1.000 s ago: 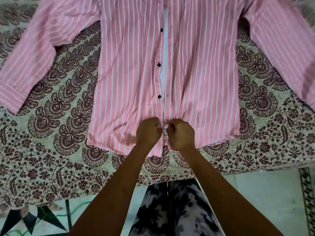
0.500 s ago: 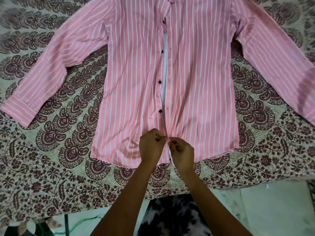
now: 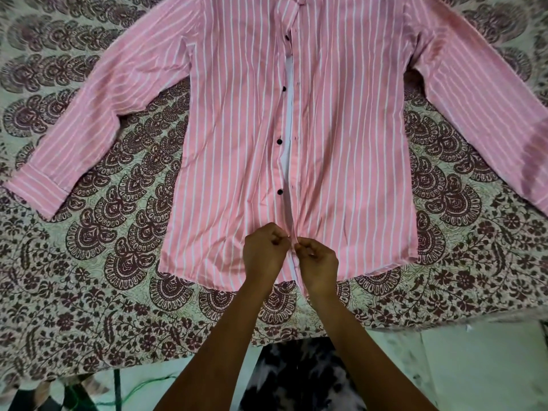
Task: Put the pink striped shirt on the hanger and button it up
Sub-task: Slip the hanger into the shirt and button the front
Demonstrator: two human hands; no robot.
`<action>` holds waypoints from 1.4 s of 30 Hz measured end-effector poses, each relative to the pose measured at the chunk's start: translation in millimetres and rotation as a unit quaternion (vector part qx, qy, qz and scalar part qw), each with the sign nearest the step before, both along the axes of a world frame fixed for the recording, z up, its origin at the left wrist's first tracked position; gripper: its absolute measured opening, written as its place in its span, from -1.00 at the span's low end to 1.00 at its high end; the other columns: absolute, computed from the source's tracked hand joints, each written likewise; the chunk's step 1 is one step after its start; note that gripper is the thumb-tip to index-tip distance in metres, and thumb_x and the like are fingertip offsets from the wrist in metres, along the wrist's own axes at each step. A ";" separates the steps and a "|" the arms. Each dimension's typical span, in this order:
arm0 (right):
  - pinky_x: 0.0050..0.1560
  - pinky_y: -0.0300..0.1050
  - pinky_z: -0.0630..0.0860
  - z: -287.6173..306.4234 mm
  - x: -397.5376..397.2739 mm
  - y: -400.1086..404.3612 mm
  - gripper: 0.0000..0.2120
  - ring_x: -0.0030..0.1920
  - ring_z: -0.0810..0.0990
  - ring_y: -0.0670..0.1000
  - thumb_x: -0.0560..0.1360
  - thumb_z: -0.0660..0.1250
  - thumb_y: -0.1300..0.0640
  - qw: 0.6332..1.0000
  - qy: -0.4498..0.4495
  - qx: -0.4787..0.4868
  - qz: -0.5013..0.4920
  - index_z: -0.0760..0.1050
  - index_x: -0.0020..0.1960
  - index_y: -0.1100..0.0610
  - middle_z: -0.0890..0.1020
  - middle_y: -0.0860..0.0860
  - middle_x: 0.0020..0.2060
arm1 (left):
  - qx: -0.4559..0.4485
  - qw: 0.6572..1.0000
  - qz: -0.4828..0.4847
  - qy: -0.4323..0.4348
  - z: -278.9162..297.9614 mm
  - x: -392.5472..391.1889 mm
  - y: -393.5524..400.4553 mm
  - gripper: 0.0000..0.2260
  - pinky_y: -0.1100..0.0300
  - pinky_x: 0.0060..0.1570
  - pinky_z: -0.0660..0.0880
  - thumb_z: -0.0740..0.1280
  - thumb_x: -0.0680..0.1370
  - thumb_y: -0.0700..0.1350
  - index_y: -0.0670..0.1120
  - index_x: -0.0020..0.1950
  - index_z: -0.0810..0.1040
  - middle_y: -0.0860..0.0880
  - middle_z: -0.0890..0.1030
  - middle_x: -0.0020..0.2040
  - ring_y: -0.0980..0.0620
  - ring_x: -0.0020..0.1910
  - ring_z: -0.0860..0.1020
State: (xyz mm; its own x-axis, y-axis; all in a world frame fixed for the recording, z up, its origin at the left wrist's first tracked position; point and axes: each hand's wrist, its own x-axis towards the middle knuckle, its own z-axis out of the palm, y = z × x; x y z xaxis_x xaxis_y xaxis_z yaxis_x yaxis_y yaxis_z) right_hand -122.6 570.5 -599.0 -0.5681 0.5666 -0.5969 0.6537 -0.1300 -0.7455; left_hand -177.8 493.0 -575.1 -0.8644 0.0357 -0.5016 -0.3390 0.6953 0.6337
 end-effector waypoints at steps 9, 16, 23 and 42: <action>-0.10 -0.17 0.43 -3.6 1.9 -1.2 -0.84 -0.34 0.52 -0.15 0.46 0.32 0.36 0.991 0.001 -0.125 -0.052 0.57 -0.18 0.13 0.56 -0.03 -0.38 | 0.033 0.999 0.002 -0.011 0.8 3.4 -7.6 -0.92 0.44 -0.27 0.42 0.39 0.40 -0.26 -0.10 -0.18 0.66 0.03 0.61 -0.35 0.24 -0.37 0.53; -0.29 -0.26 0.47 9.0 4.4 13.2 -0.81 -0.39 0.54 -0.07 0.51 0.21 0.34 0.977 0.057 -0.203 -0.016 0.60 -0.15 0.25 0.60 0.02 -0.44 | 0.090 0.991 0.071 -0.066 -1.6 5.6 -11.7 -0.81 -0.04 -0.09 0.60 0.41 0.38 -0.28 0.01 -0.29 0.59 -0.10 0.65 -0.32 -0.06 -0.29 0.62; -0.16 -0.27 0.52 -9.3 -2.5 17.2 -0.89 -0.33 0.58 -0.16 0.38 0.35 0.45 0.985 0.060 -0.155 0.048 0.56 -0.19 0.27 0.63 -0.02 -0.37 | 0.158 0.974 0.123 -0.103 -1.2 7.8 -13.3 -0.86 0.29 -0.29 0.58 0.30 0.44 -0.41 -0.22 -0.13 0.60 -0.08 0.60 -0.36 0.18 -0.45 0.57; -0.20 -0.18 0.56 -8.4 11.1 -4.6 -0.88 -0.31 0.57 -0.18 0.43 0.37 0.32 0.985 0.129 0.074 0.083 0.56 -0.05 0.19 0.58 -0.15 -0.31 | 0.298 0.870 0.310 -0.243 -5.8 8.9 -6.3 -0.88 0.39 -0.35 0.50 0.36 0.47 -0.31 -0.13 -0.22 0.53 0.07 0.59 -0.48 0.20 -0.42 0.56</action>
State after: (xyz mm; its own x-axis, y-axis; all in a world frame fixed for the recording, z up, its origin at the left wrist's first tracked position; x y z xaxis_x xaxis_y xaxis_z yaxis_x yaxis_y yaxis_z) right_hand -111.5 565.9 -607.5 -0.7826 0.5232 -0.3374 0.4424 0.0862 -0.8927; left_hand -168.9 486.8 -580.9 -0.5016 0.0162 -0.8650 -0.8598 -0.1195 0.4964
